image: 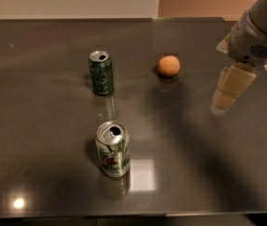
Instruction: Move orange near 7up can
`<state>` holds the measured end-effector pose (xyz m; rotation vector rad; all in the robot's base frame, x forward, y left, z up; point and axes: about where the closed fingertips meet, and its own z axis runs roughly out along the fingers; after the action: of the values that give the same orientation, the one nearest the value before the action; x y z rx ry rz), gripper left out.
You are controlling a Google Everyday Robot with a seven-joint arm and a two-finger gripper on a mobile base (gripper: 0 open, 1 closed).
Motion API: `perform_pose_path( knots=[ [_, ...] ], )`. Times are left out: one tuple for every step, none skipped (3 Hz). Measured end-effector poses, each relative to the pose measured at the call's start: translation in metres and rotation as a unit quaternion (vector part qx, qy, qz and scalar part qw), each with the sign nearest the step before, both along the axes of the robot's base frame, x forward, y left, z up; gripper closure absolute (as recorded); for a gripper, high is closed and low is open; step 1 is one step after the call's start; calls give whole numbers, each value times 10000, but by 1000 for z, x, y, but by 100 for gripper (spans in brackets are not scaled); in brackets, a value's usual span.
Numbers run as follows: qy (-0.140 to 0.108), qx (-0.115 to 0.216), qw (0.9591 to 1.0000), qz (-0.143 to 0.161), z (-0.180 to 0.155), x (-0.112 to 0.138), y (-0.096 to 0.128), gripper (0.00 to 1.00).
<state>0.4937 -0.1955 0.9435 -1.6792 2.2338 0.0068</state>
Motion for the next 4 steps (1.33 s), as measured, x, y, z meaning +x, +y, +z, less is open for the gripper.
perform_pose_path(
  knots=[
    [-88,206,9997,-56,-10,26,2,0],
    [-164,453,9988,-52,-18,53,9,0],
    [-127,767,9970,-42,-29,82,23,0],
    [-46,998,9950,-20,-45,111,41,0]
  ],
)
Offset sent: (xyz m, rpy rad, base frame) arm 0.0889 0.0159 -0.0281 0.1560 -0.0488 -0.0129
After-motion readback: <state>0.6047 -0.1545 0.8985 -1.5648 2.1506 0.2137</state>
